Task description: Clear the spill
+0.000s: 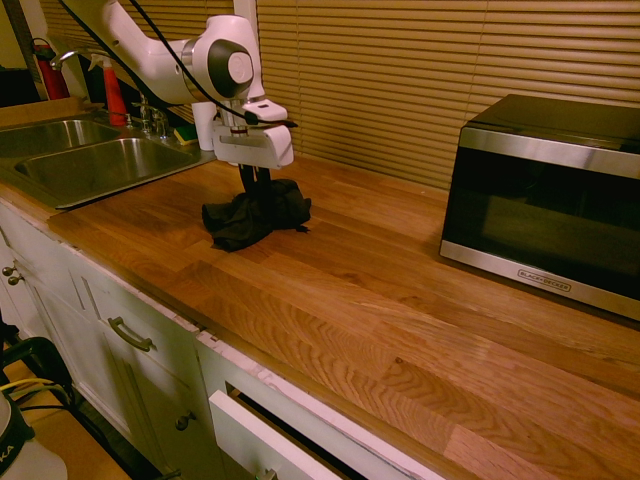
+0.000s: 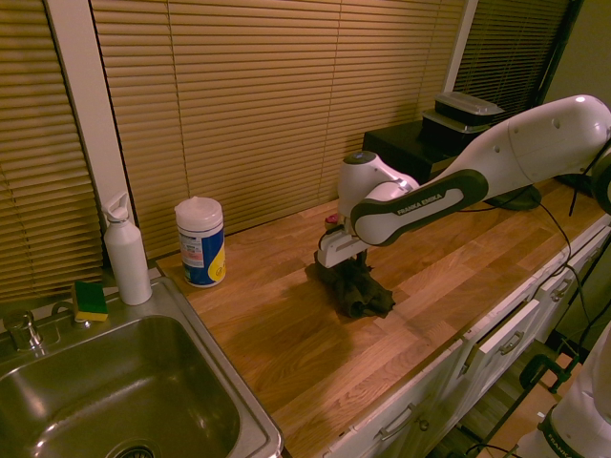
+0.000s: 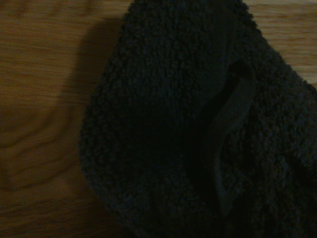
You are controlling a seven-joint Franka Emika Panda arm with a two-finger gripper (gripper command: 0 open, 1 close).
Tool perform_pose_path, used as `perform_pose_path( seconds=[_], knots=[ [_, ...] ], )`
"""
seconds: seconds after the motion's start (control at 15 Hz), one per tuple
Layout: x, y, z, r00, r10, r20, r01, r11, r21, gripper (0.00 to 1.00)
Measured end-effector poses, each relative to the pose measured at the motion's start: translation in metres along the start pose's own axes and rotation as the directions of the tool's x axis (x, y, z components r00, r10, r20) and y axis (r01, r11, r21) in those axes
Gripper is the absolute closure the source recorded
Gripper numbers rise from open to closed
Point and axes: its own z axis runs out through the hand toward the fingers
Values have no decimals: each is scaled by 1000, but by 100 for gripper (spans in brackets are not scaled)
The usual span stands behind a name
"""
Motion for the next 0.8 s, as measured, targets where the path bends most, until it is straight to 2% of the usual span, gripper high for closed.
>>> perform_pose_path(
  seconds=[0.8],
  knots=[
    [86, 80, 21, 992, 126, 2, -126, 992, -1, 100]
  ],
)
